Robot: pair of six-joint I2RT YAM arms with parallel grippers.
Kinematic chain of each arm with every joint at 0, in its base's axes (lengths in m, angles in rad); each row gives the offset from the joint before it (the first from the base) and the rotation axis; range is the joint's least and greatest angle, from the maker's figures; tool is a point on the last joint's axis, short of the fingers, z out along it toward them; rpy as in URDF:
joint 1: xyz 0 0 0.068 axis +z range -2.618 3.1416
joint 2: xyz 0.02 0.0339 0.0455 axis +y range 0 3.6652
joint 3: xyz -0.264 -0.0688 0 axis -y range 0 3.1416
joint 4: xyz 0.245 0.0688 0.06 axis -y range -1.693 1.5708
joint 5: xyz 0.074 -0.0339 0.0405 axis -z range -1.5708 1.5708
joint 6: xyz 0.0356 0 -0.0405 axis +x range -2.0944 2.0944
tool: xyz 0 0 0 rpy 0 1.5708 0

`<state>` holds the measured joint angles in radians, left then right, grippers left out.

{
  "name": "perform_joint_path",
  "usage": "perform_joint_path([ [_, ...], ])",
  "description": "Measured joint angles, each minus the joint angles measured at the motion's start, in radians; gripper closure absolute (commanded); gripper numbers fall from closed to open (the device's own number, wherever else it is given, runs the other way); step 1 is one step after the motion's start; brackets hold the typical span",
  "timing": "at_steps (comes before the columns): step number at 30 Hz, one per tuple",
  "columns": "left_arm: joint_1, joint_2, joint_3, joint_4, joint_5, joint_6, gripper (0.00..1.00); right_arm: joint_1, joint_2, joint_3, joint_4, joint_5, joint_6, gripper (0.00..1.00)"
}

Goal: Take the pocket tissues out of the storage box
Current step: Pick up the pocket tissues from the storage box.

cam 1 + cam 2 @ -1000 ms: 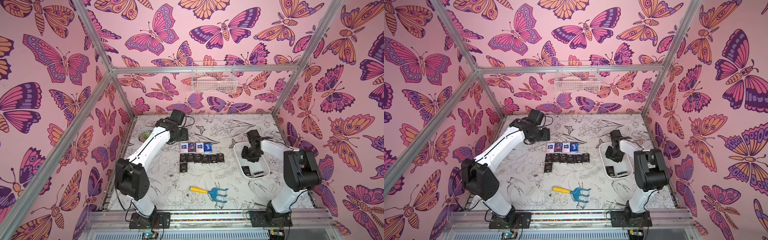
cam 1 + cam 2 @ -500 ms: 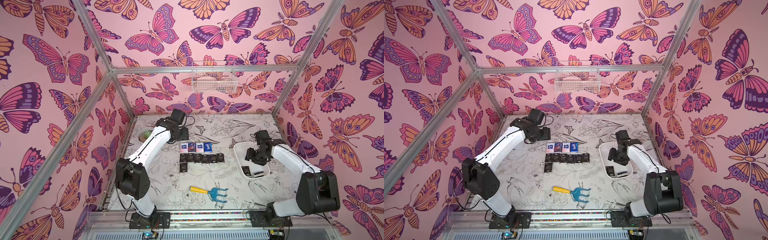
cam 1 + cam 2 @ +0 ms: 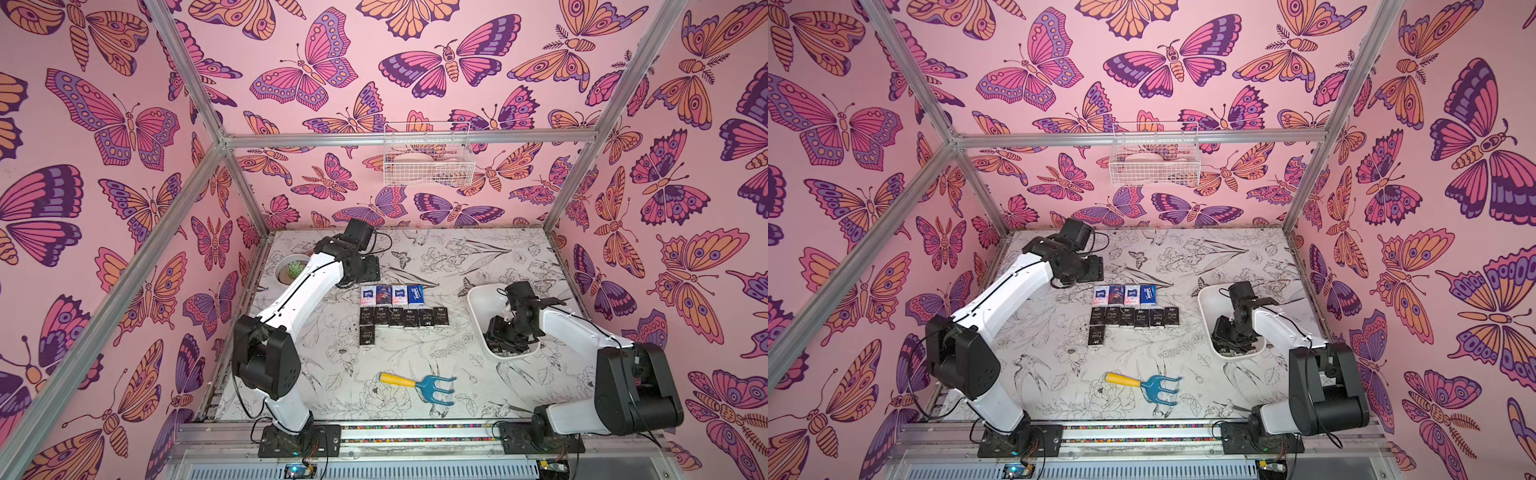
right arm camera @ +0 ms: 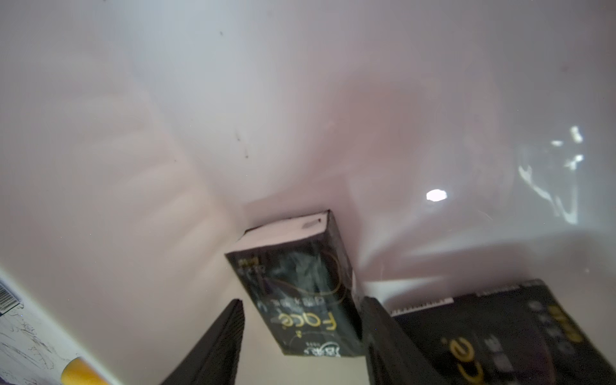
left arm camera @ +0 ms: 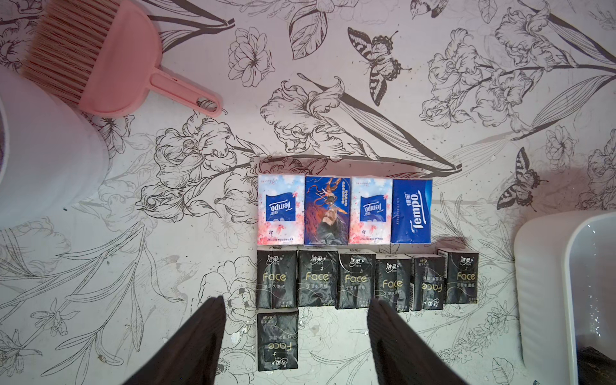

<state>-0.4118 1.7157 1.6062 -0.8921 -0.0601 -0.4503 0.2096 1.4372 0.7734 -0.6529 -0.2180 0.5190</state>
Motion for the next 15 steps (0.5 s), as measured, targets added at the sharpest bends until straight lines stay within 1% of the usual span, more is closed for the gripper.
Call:
perform_joint_path([
  [4,0.000,0.000,0.000,0.000,0.000,0.000,0.27,0.002,0.050,-0.002,0.027,0.012,0.010,0.59],
  [7,0.000,0.000,0.000,0.000,0.000,0.000,0.27,0.003,0.055,0.005,0.026,0.017,0.015,0.68],
  [12,0.000,0.000,0.000,0.000,0.000,0.001,0.26,0.006,0.057,0.019,0.021,0.035,0.033,0.75],
  [15,0.000,0.000,0.000,0.000,0.000,0.001,0.26,0.007,0.057,0.040,0.015,0.074,0.034,0.80],
])
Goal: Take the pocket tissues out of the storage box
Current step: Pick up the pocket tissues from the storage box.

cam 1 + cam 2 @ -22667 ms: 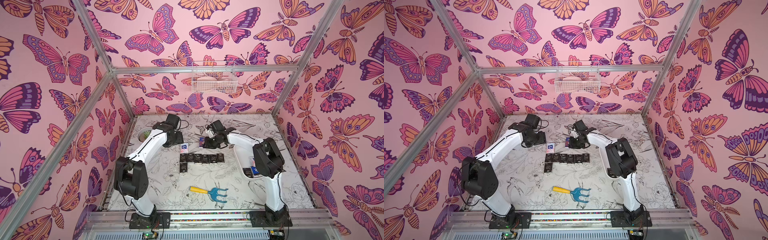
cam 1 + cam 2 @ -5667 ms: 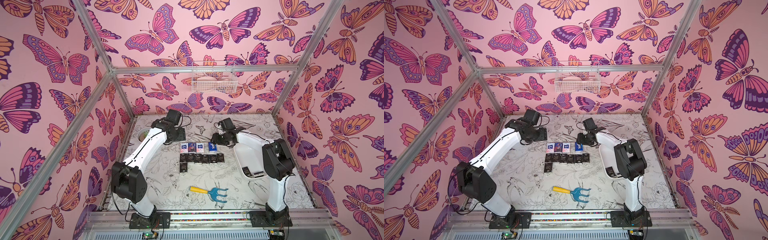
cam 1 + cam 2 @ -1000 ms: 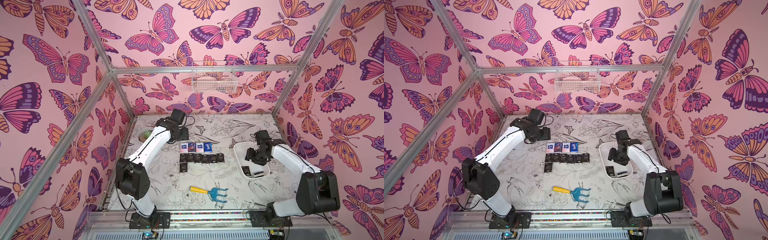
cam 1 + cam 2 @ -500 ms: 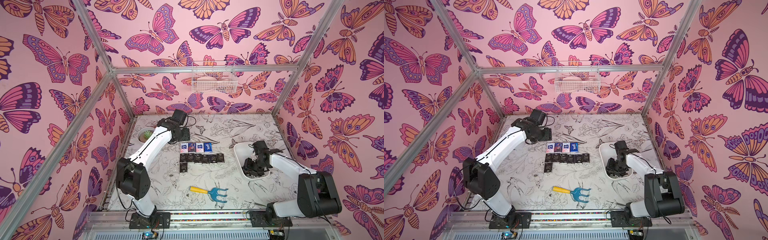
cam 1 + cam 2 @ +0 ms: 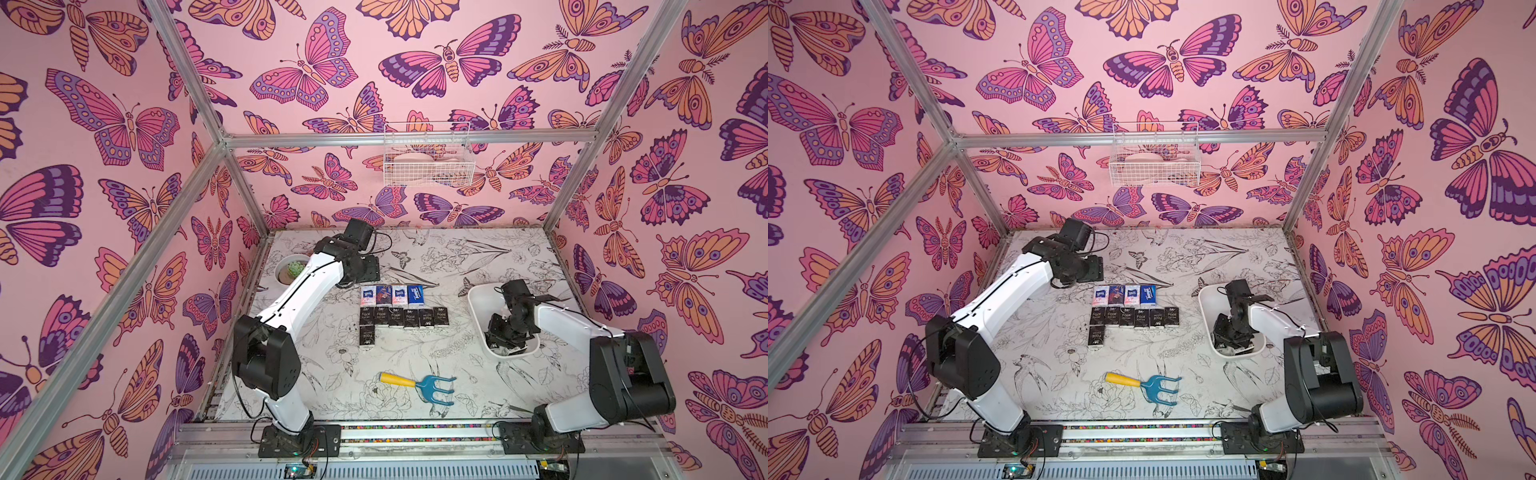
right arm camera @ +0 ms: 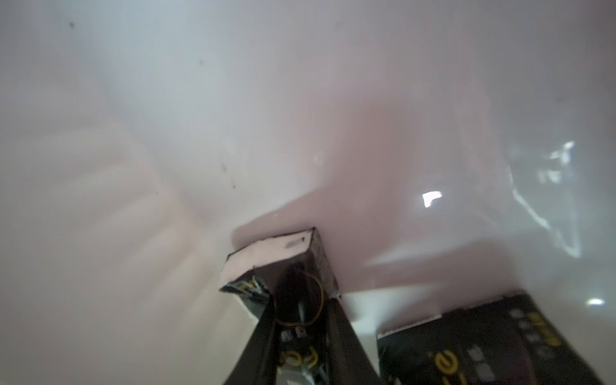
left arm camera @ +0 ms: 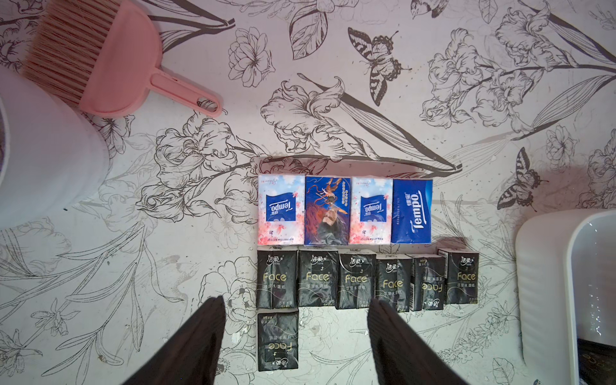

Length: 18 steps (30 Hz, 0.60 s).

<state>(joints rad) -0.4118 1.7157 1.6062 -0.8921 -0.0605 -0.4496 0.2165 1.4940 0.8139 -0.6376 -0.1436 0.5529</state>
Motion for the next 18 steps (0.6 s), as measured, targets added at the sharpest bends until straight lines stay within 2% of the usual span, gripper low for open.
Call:
perform_joint_path([
  [8,0.000,0.000,0.017,0.000,0.000,0.000,0.26,-0.001,0.000,0.139,-0.063,0.115,-0.020,0.82],
  [15,0.000,0.000,0.018,0.000,0.000,0.001,0.26,0.008,-0.032,0.197,-0.119,0.133,-0.033,0.80],
  [18,0.000,0.000,0.021,0.000,0.000,0.001,0.27,0.066,-0.076,0.227,-0.139,0.127,-0.025,0.80],
])
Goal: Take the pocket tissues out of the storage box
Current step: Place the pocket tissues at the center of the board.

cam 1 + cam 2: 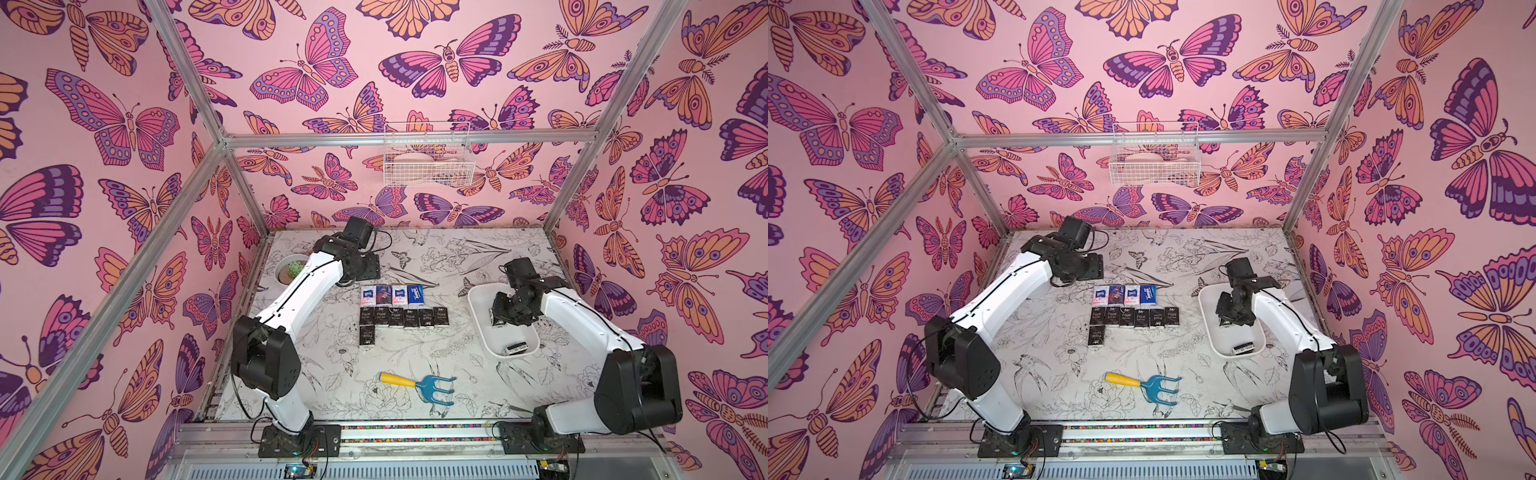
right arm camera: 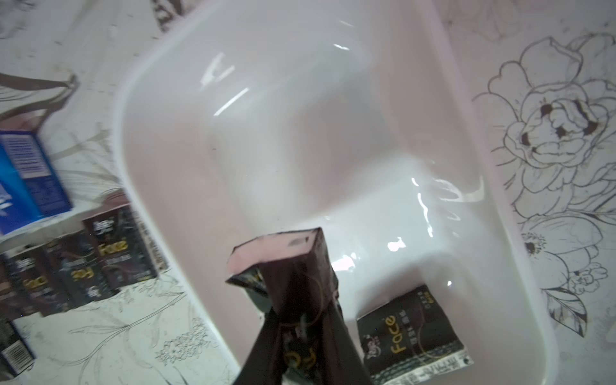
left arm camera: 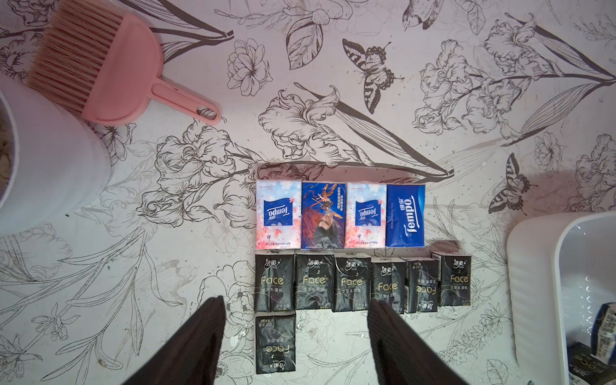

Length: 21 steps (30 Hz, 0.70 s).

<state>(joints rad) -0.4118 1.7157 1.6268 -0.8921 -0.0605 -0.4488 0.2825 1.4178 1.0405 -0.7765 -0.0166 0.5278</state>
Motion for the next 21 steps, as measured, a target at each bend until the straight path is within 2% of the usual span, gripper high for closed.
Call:
perform_joint_path([
  [6,0.000,0.000,0.012,0.000,0.000,0.000,0.26,0.275,-0.016,0.043,0.071,-0.036,0.086,0.79],
  [12,0.000,0.000,0.012,0.000,0.000,0.000,0.27,0.499,0.110,0.043,0.224,-0.056,0.209,0.78],
  [18,0.000,0.000,0.011,0.000,0.000,0.000,0.26,0.599,0.304,0.045,0.371,-0.079,0.298,0.76],
  [21,0.000,-0.001,0.009,0.000,0.000,0.000,0.26,0.616,0.361,0.045,0.426,-0.093,0.328,0.66],
])
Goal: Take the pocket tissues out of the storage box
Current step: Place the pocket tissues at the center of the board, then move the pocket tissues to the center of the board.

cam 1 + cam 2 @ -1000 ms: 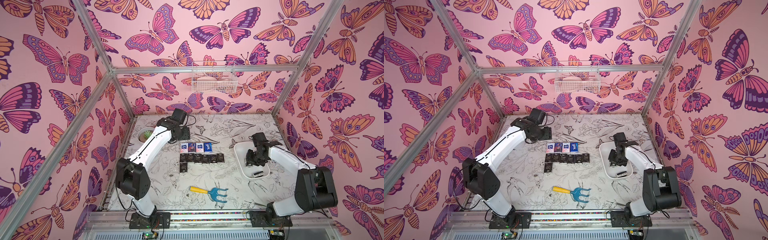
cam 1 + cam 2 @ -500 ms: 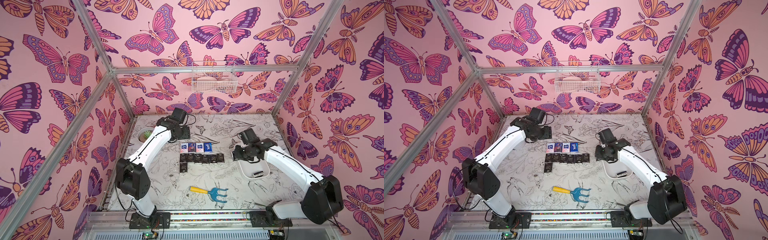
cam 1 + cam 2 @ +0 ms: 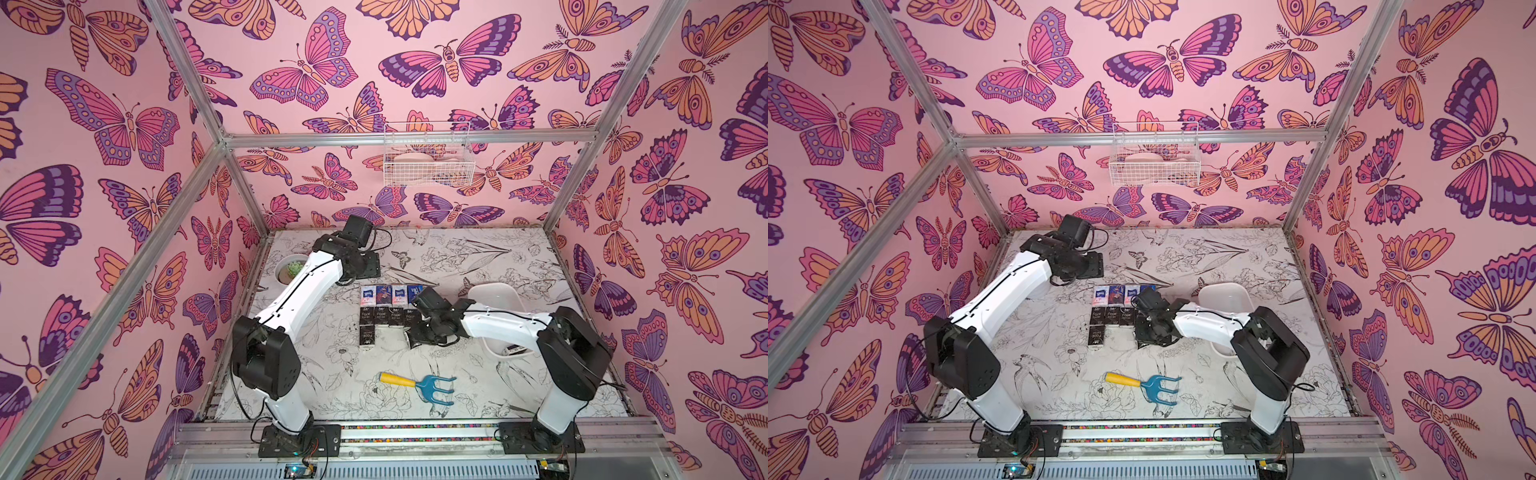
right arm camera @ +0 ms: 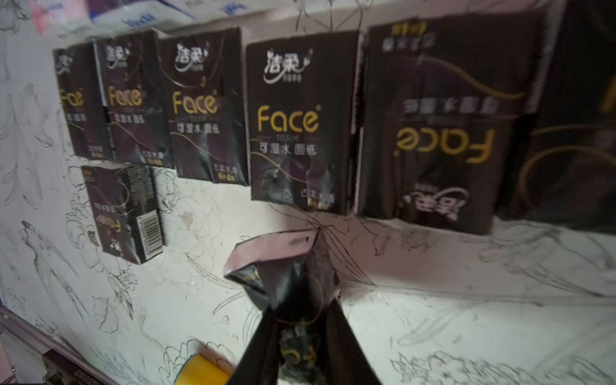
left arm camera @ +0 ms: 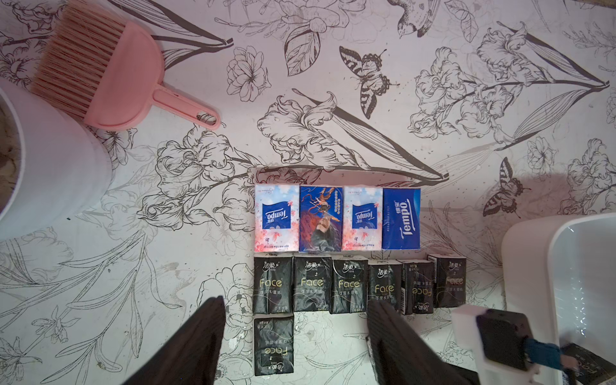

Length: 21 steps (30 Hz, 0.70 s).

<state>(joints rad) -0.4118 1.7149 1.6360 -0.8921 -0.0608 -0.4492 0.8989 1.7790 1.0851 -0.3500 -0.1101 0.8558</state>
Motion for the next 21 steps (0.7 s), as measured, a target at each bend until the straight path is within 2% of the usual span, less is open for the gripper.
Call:
perform_joint_path([
  [4,0.000,-0.001,-0.008,0.000,0.000,0.000,0.26,0.007,0.021,0.000,0.050,-0.024,0.032,0.52],
  [9,0.000,-0.004,-0.014,-0.001,-0.009,0.000,0.26,0.007,-0.013,0.000,0.050,-0.023,0.029,0.48],
  [11,0.000,-0.005,-0.014,-0.001,-0.011,0.000,0.26,0.005,-0.046,0.000,0.031,-0.018,0.014,0.51],
  [15,0.000,-0.005,-0.014,-0.001,-0.011,0.000,0.26,-0.013,-0.093,0.000,0.012,-0.015,-0.026,0.64],
  [21,0.000,-0.006,-0.020,-0.001,-0.011,0.000,0.26,-0.042,-0.041,-0.009,0.014,-0.035,-0.068,0.67],
])
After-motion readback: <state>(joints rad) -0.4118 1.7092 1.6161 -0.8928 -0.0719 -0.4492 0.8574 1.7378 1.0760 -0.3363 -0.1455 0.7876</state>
